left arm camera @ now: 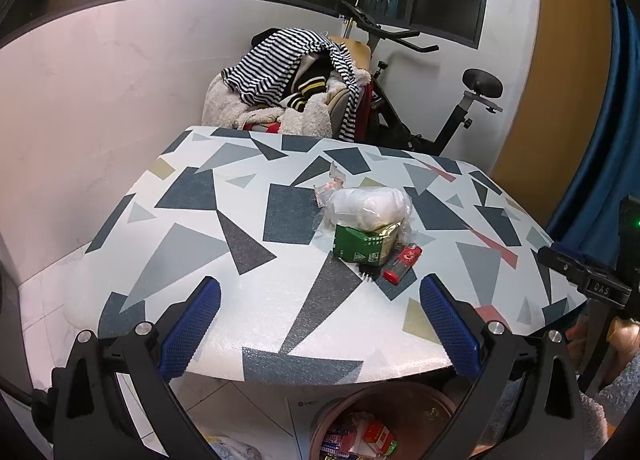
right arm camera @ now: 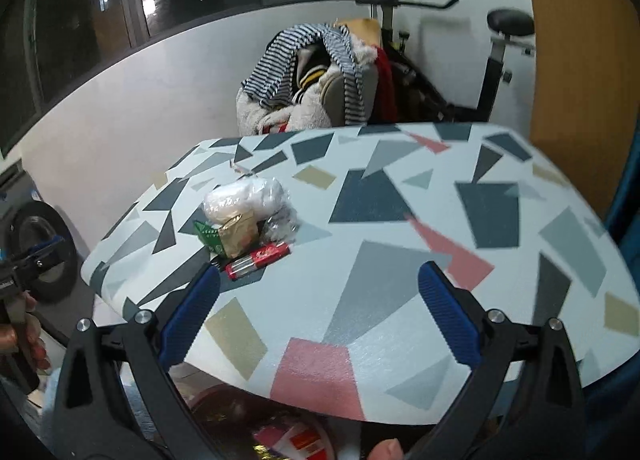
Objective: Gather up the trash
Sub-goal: 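Move the right tool back to the table and grasp the red lighter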
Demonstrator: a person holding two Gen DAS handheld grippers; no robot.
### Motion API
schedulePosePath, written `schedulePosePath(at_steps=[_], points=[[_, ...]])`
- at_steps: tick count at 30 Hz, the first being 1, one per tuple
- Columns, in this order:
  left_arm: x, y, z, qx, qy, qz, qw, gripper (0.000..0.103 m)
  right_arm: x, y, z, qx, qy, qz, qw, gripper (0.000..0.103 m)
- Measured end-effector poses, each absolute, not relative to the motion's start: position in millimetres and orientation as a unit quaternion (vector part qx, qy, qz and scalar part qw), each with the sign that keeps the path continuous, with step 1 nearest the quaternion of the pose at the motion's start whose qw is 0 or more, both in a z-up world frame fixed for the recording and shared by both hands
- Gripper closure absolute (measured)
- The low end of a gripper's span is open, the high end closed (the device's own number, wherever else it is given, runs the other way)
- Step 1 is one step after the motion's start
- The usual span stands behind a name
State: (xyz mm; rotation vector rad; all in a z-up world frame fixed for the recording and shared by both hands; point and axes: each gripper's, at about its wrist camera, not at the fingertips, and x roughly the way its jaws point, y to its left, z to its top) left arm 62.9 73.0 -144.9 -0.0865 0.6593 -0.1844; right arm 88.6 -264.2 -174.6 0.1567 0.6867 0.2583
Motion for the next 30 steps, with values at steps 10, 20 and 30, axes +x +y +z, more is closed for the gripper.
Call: schedulePosePath(at_steps=[10, 20, 30], points=[[80, 86, -157, -0.079, 0.34, -0.088, 0.933, 0.006, 114, -250, -193, 0.045, 0.367, 0.111, 0.922, 0.005], [91, 92, -164, -0.083, 0.346, -0.09, 0.93, 0.006, 170, -191, -222, -0.042, 0.418, 0.178, 0.89, 0.006], [97, 100, -173, -0.093, 0.357, -0.085, 0.926, 0.009, 219, -130, -252, -0.119, 0.468, 0.21, 0.85, 0.006]])
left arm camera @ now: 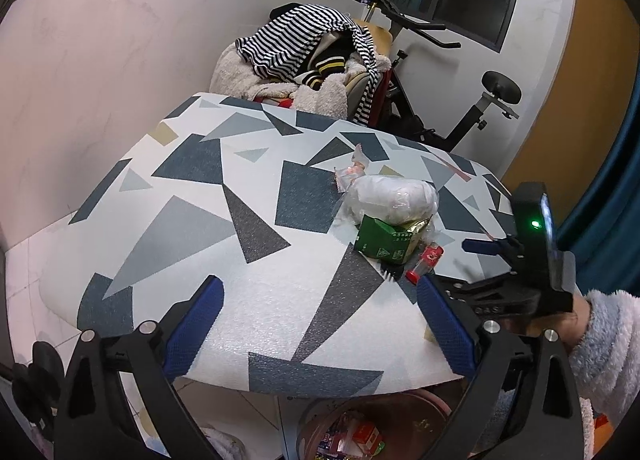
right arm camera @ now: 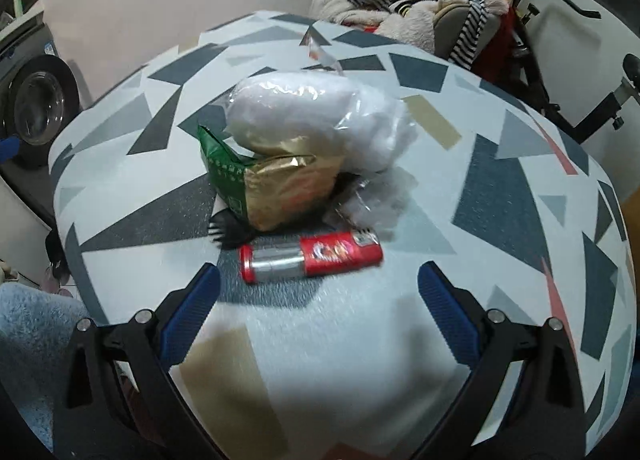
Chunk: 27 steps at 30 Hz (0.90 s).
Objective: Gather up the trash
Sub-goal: 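Move the right tool back to the table and grasp the red lighter, then grasp the green snack wrapper with the left tool while the right tool holds the lighter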
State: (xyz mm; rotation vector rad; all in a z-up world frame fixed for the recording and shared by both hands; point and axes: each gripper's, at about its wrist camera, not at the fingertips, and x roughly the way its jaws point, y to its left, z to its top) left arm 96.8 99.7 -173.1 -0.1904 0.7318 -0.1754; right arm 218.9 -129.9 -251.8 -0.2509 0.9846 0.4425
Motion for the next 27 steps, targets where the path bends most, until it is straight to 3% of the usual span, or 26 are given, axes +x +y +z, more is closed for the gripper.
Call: schedulePosePath(at_steps=[8, 11, 16, 21, 27], points=[[101, 104, -176, -0.114, 0.361, -0.091, 0.921, 0.012, 233, -118, -267, -0.138, 0.489, 0.198, 0.838, 0.006], [105, 107, -179, -0.139, 0.367, -0.098, 0.915, 0.016, 234, -121, -266, -0.124, 0.494, 0.22, 0.832, 0.019], [118, 108, -189, -0.191, 0.387, -0.117, 0.895, 0.023, 217, -124, -263, -0.136, 0.475, 0.227, 0.839, 0.019], [149, 99, -212, -0.27, 0.419, -0.143, 0.855, 0.029, 200, -145, -254, -0.087, 0.463, 0.208, 0.857, 0.019], [189, 93, -247, -0.42, 0.445, -0.133, 0.78, 0.046, 182, -180, -245, -0.04, 0.454, 0.177, 0.872, 0.019]])
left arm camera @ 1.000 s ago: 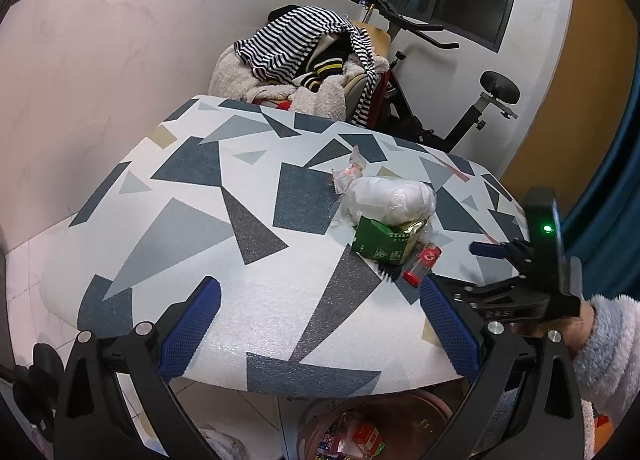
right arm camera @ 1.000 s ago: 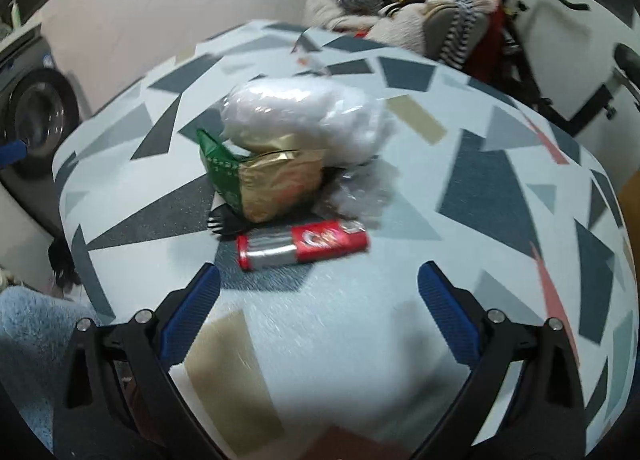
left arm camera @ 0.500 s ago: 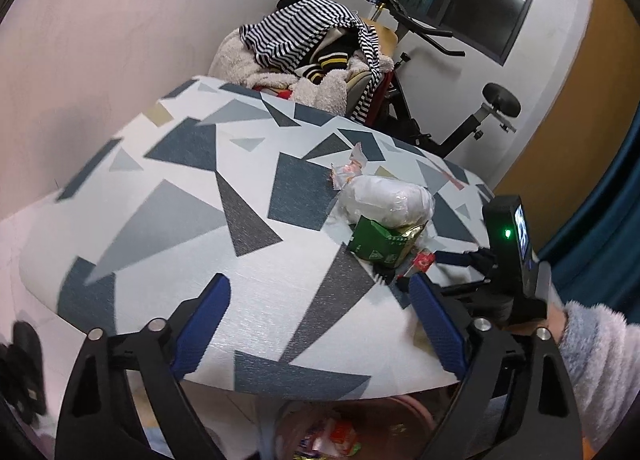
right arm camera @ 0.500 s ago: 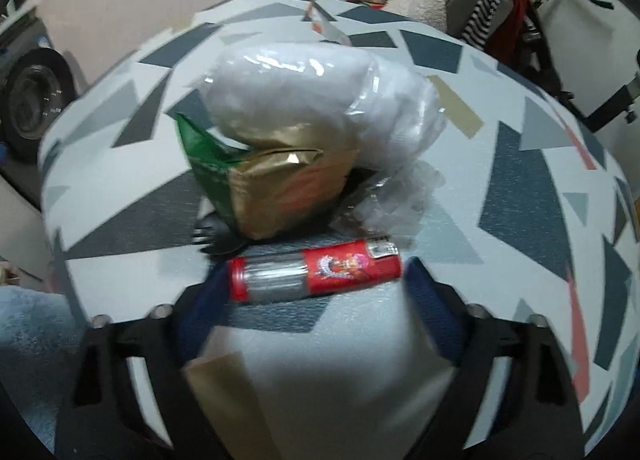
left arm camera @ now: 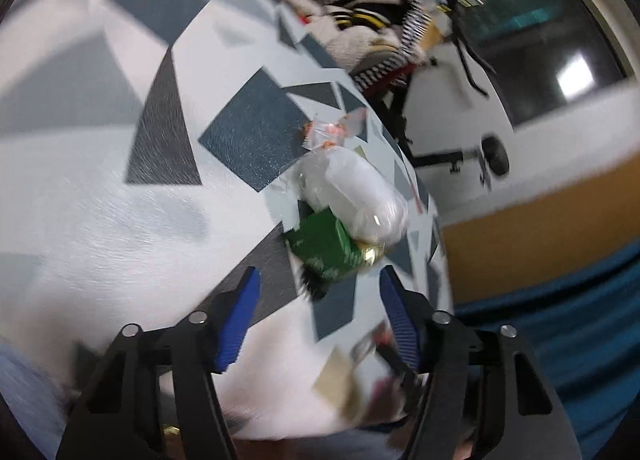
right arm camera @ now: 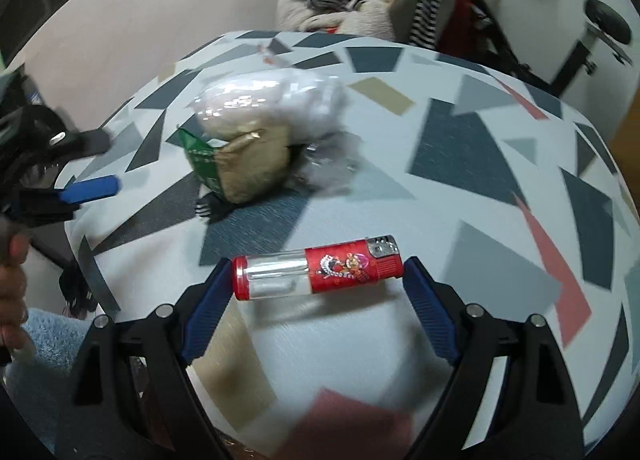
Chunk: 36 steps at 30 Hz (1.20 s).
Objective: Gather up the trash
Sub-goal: 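Grasp the green snack wrapper with the left tool while the right tool holds the lighter, then drop the green wrapper and red lighter into the bin with both tools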
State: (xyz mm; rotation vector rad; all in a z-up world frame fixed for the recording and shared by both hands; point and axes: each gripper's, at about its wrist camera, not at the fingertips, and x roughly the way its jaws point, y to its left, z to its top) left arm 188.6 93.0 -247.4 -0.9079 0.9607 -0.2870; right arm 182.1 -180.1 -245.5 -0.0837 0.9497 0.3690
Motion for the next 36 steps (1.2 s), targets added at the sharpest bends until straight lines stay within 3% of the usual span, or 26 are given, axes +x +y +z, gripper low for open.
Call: schedulePosePath(at_steps=[9, 10, 11, 14, 16, 26, 36], points=[[225, 77, -262, -0.473, 0.456, -0.093, 0.749, 0.047, 158, -221, -238, -0.041, 0.445, 0.146, 0.883, 0.019], [227, 76, -264, -0.474, 0.458, -0.087, 0.747, 0.055, 157, -223, -239, -0.04, 0.445, 0.144, 0.883, 0.019], [229, 75, -266, -0.474, 0.461, -0.083, 0.746, 0.07, 155, -228, -238, -0.036, 0.446, 0.14, 0.883, 0.019], [227, 73, -263, -0.461, 0.456, -0.085, 0.757, 0.087, 151, -237, -237, -0.024, 0.447, 0.133, 0.884, 0.019], [226, 69, -251, -0.428, 0.455, -0.091, 0.775, 0.093, 149, -241, -237, -0.017, 0.447, 0.129, 0.885, 0.019], [198, 29, -159, -0.201, 0.391, -0.169, 0.882, 0.094, 135, -254, -219, 0.017, 0.427, 0.119, 0.896, 0.019], [127, 7, -139, -0.085, 0.361, -0.223, 0.901, 0.094, 104, -255, -198, 0.024, 0.407, 0.123, 0.905, 0.019]])
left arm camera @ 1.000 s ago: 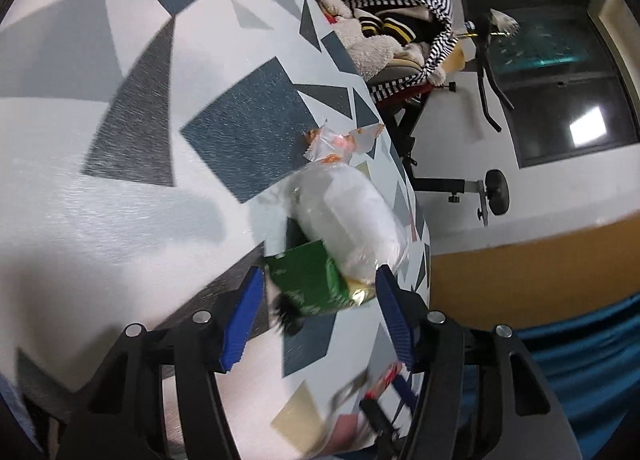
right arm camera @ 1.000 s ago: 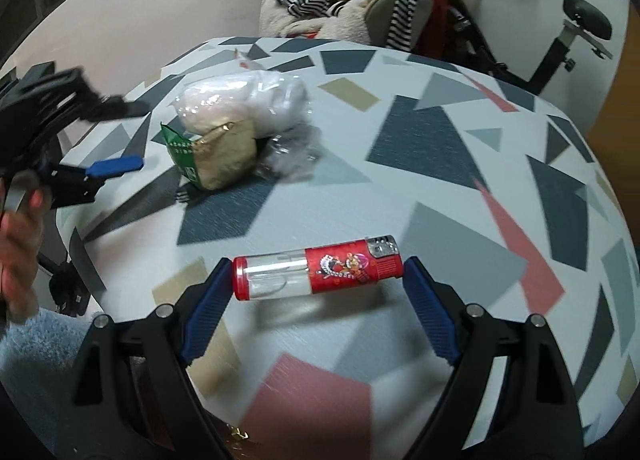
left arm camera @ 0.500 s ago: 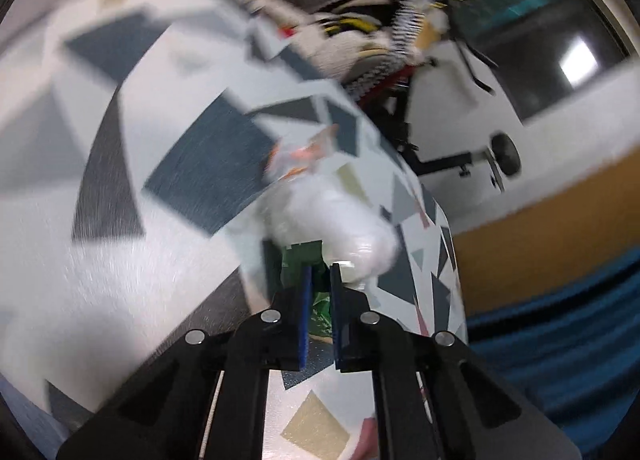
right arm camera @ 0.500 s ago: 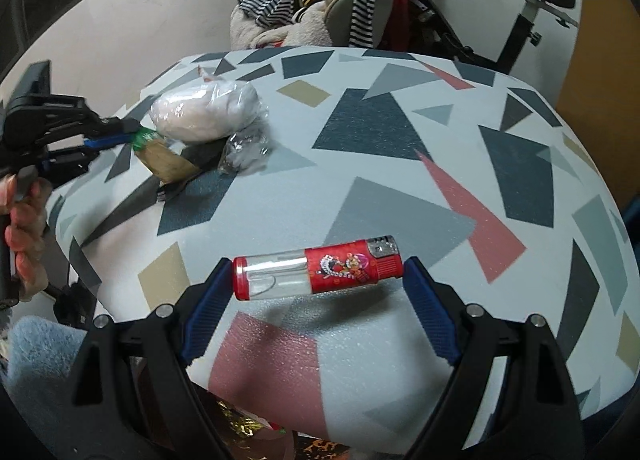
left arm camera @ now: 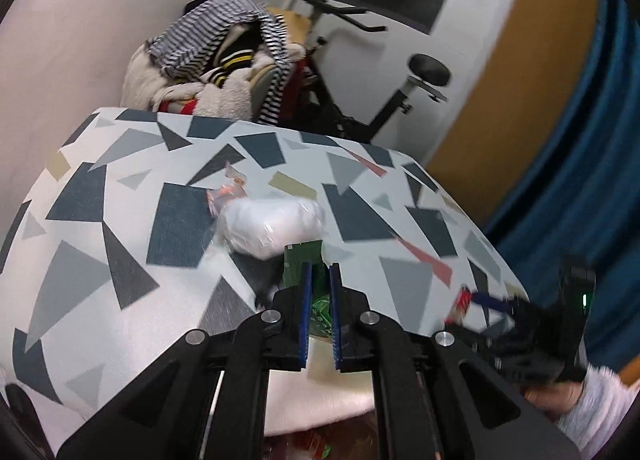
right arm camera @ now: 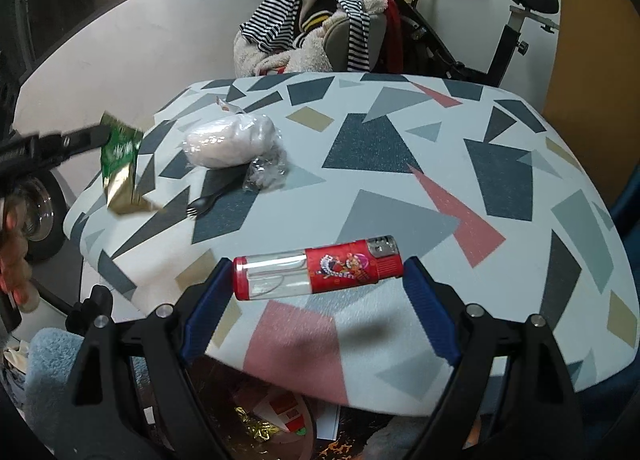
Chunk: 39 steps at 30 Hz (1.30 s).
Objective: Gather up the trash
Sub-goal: 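Drop the green wrapper and red lighter into the bin with both tools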
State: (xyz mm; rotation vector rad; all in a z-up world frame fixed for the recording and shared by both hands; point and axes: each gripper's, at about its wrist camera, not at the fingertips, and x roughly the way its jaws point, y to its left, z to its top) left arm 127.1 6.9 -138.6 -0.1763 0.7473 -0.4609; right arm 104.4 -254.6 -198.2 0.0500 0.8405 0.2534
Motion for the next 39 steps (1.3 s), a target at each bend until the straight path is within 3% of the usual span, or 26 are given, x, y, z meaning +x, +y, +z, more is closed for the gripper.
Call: schedulePosePath(at_steps=[11, 22, 24, 25, 26, 27, 32, 39], points=[[10, -20, -201, -0.002, 0.374, -0.295, 0.879, 0.094, 52, -253, -196, 0.02, 0.396, 0.138, 0.908, 0.019], [-1, -33, -284, -0.008, 0.465, -0.294, 0.835, 0.093, 30, -246, -219, 0.013, 0.419, 0.141, 0.897, 0.019], [1, -33, -287, -0.014, 0.468, -0.296, 0.833, 0.075, 29, -247, -223, 0.016, 0.424, 0.14, 0.895, 0.019], [2, -32, -286, -0.014, 0.465, -0.292, 0.836, 0.049, 28, -247, -226, 0.018, 0.427, 0.14, 0.893, 0.019], [2, -30, -284, -0.017, 0.46, -0.291, 0.839, 0.038, 28, -246, -228, 0.018, 0.429, 0.14, 0.892, 0.019], [3, -28, -281, -0.016, 0.456, -0.287, 0.843, 0.037, 28, -246, -229, 0.018, 0.429, 0.14, 0.892, 0.019], [3, -12, -256, -0.023, 0.428, -0.233, 0.873, 0.008, 25, -241, -239, 0.019, 0.437, 0.144, 0.887, 0.019], [2, 11, -229, -0.014, 0.401, -0.174, 0.899, 0.006, 16, -215, -260, 0.001, 0.449, 0.18, 0.875, 0.019]])
